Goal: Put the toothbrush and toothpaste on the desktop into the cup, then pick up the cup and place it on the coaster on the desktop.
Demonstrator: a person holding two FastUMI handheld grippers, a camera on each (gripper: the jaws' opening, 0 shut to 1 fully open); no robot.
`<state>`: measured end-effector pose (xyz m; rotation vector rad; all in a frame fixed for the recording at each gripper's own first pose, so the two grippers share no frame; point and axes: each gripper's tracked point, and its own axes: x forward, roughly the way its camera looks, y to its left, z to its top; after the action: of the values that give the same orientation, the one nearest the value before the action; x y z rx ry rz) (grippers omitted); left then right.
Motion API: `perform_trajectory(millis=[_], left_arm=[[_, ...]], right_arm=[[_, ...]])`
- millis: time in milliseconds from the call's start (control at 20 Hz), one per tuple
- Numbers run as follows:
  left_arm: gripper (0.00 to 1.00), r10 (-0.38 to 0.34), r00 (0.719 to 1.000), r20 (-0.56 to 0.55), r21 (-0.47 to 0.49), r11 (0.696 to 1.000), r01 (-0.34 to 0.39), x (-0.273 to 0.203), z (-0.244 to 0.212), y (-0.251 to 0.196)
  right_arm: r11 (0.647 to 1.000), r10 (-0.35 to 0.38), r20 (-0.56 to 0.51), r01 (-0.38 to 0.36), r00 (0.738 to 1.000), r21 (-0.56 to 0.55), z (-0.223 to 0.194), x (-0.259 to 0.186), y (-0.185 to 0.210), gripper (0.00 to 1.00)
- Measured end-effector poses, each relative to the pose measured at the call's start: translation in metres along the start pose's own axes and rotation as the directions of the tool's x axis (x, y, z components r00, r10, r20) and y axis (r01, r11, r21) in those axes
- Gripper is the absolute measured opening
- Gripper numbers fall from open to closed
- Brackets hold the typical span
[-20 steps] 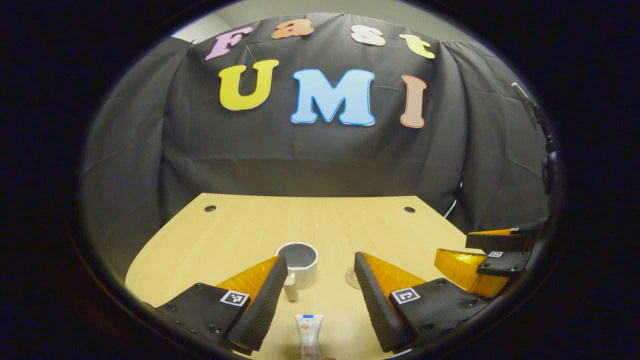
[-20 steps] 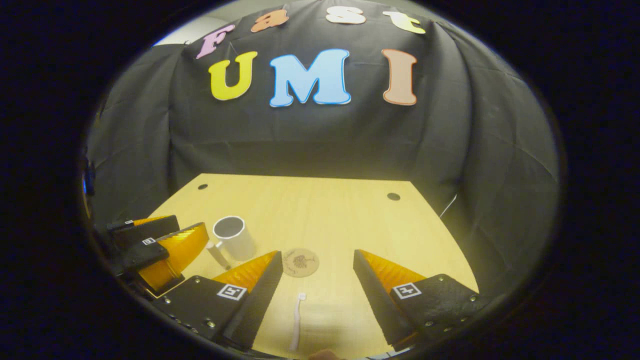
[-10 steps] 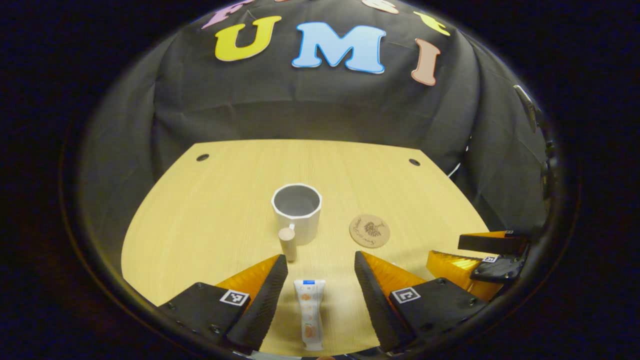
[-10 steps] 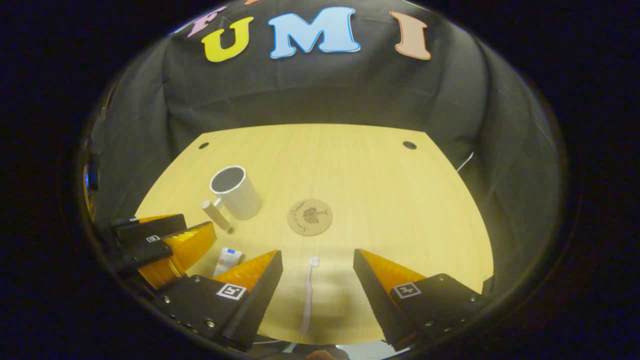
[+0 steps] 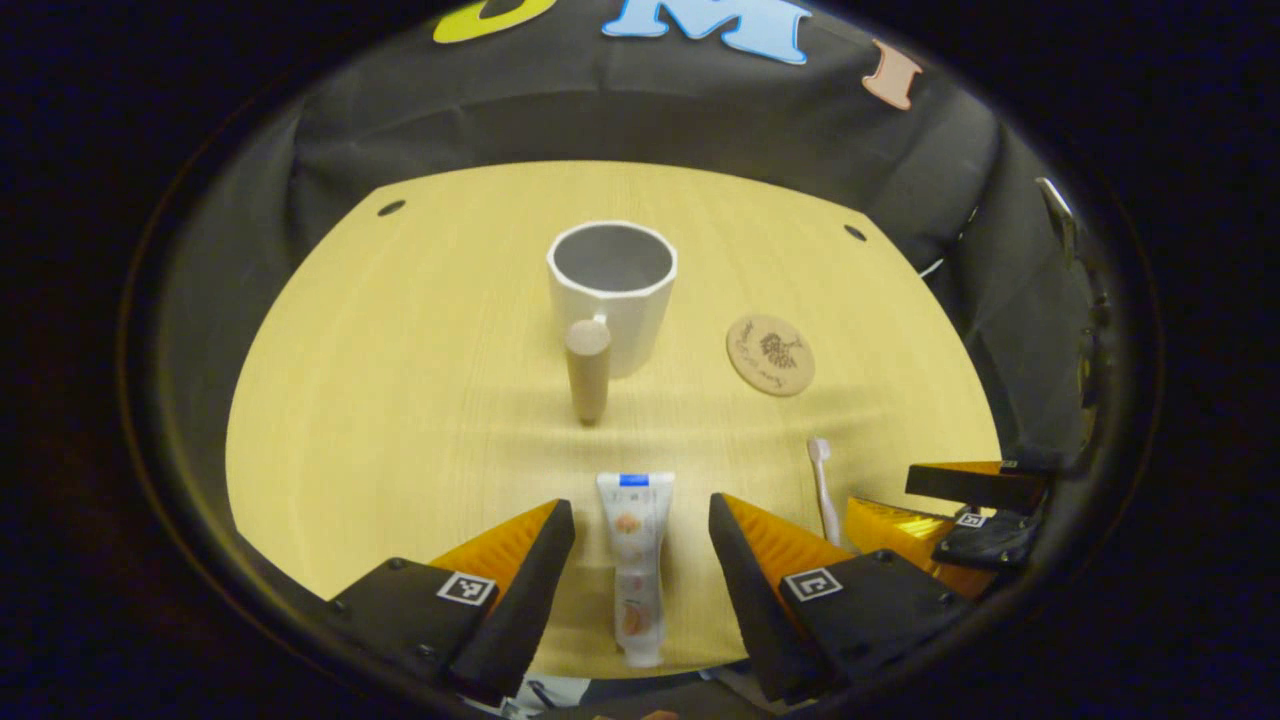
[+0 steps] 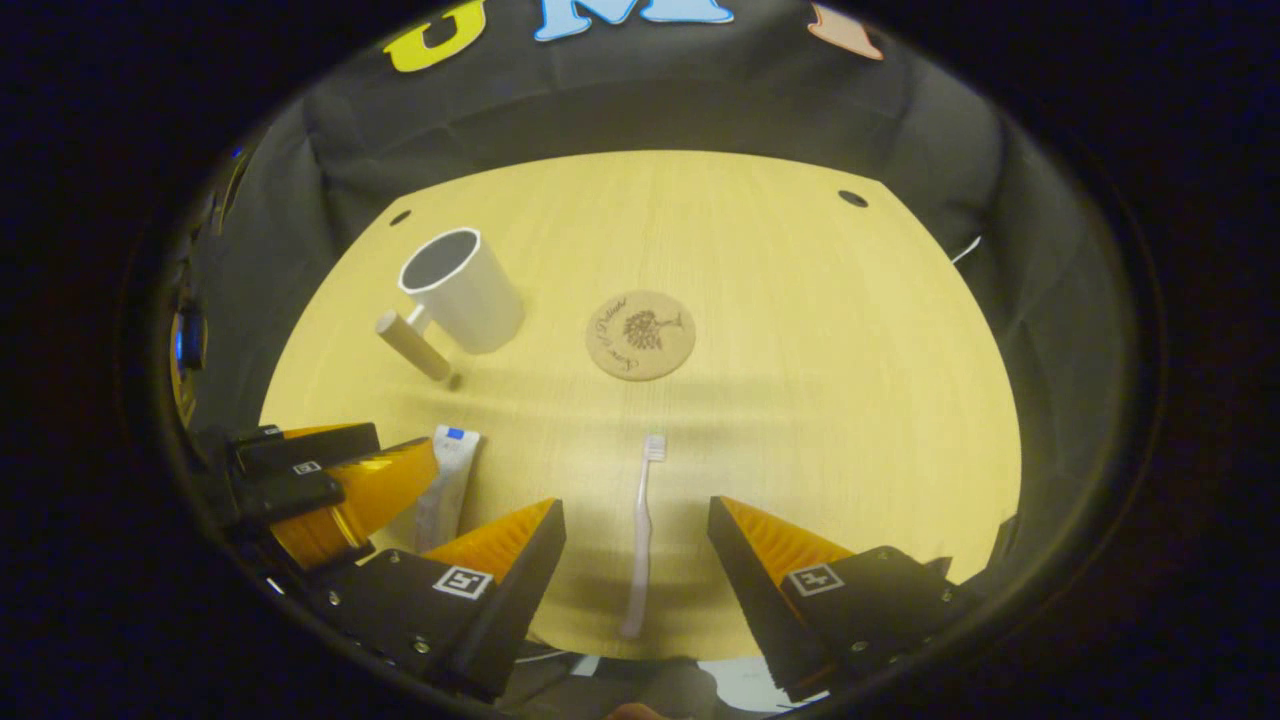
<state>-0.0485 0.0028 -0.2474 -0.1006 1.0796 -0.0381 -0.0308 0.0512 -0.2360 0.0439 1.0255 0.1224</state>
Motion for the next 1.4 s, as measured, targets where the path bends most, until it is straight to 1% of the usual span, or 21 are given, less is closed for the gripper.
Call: perform_trajectory(millis=[200,300,500,750,850,900,950,1000,1050,1100,1150,1200,1250,1300,1350,1400], left_arm=[[0.89,0.013,0.996,-0.092,-0.019,1.0,-0.015,0.009,-0.018,0.002],[0.9,0.008,0.991,-0.136,-0.029,0.999,-0.012,0.02,-0.028,-0.002],[0.9,-0.006,0.976,-0.216,-0.045,0.999,-0.004,0.024,-0.045,0.002],[0.9,-0.021,0.964,-0.265,-0.066,0.998,0.004,0.03,-0.054,0.005],[0.9,-0.007,0.961,-0.276,-0.055,0.998,-0.009,0.033,-0.056,0.008],[0.89,-0.003,0.961,-0.278,-0.05,0.999,-0.011,0.033,-0.055,0.009],[0.84,-0.002,0.96,-0.28,-0.044,0.999,-0.011,0.033,-0.055,0.009],[0.82,-0.006,0.96,-0.281,-0.044,0.999,-0.007,0.033,-0.055,0.009],[0.75,-0.001,0.958,-0.287,-0.039,0.999,-0.011,0.033,-0.056,0.007],[0.71,0.0,0.96,-0.281,-0.033,0.999,-0.009,0.035,-0.056,0.008],[0.7,0.004,0.958,-0.287,-0.025,1.0,-0.011,0.034,-0.055,0.008],[0.67,0.003,0.959,-0.283,-0.02,1.0,-0.009,0.034,-0.056,0.009],[0.66,0.01,0.958,-0.288,-0.027,0.999,-0.019,0.035,-0.056,0.009],[0.51,0.007,0.959,-0.282,-0.023,1.0,-0.014,0.036,-0.055,0.009],[0.52,0.009,0.958,-0.287,-0.022,1.0,-0.016,0.036,-0.055,0.009],[0.53,0.011,0.959,-0.284,-0.019,1.0,-0.017,0.035,-0.054,0.009]], right_arm=[[1.0,-0.009,-0.09,0.009,0.996,-0.001,-0.015,0.011,0.001,0.92],[1.0,0.006,-0.134,-0.005,0.991,0.007,-0.024,0.019,0.006,0.91],[1.0,0.0,-0.195,0.0,0.981,0.0,-0.034,0.03,0.007,0.92],[1.0,0.001,-0.242,-0.004,0.97,-0.012,-0.04,0.037,0.012,0.92],[1.0,0.0,-0.258,-0.002,0.966,-0.01,-0.041,0.042,0.013,0.92],[1.0,0.006,-0.263,-0.007,0.965,-0.003,-0.043,0.043,0.015,0.89],[1.0,0.002,-0.272,-0.004,0.962,-0.008,-0.043,0.042,0.016,0.78],[1.0,-0.008,-0.263,0.004,0.965,-0.016,-0.042,0.044,0.013,0.79],[1.0,-0.012,-0.271,0.007,0.963,-0.02,-0.043,0.044,0.014,0.74],[1.0,-0.02,-0.27,0.013,0.963,-0.027,-0.043,0.044,0.013,0.72],[0.999,-0.04,-0.263,0.034,0.964,-0.028,-0.041,0.045,0.009,0.72],[0.999,-0.044,-0.268,0.037,0.962,-0.031,-0.042,0.045,0.008,0.63],[0.999,-0.042,-0.269,0.033,0.962,-0.036,-0.042,0.045,0.008,0.55],[0.999,-0.041,-0.271,0.032,0.962,-0.037,-0.043,0.045,0.008,0.55],[0.997,-0.07,-0.259,0.065,0.963,-0.03,-0.04,0.042,0.002,0.55],[0.998,-0.059,-0.265,0.059,0.962,-0.008,-0.042,0.043,0.003,0.42]])
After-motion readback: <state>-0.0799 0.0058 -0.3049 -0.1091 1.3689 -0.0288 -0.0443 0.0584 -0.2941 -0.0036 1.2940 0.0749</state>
